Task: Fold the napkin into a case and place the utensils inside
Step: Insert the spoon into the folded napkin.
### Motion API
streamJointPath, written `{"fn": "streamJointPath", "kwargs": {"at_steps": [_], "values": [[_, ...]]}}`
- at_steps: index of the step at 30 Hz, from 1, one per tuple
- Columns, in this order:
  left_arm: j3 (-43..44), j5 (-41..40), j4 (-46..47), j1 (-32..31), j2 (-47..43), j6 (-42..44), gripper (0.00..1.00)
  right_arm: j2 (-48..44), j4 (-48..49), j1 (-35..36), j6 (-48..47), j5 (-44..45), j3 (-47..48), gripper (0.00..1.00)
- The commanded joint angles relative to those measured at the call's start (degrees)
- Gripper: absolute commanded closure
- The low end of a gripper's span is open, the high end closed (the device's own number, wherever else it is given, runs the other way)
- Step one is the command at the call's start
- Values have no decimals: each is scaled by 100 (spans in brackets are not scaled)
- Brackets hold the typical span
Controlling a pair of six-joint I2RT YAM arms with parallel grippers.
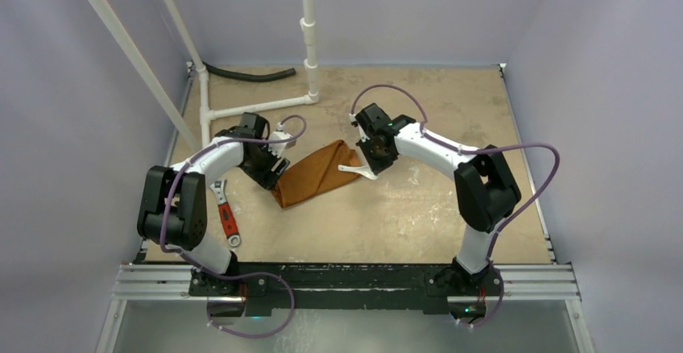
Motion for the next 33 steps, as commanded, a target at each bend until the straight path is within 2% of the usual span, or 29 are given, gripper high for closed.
{"fn": "streamJointPath", "kwargs": {"at_steps": [1,10,16,25,29,33], "values": [[-171,-473,630,-118,-215,210,35,45,-17,116,-122,-23,287,100],[-299,-811,998,-236,-77,257,41,214,-151,282,-121,-126,578,100],[-306,-872,1040,-299,30,286,51,583,-352,397,-307,-204,931,100],[-274,-918,1054,-321,36,344,55,837,-317,500,-442,-483,1071,100],[-203,-1237,1130,-298,77,416,64,1094,-533,617,-577,-480,1340,100],[-292,-1251,1175,-306,69,519,67,1111,-617,719,-716,-476,1320,100]]}}
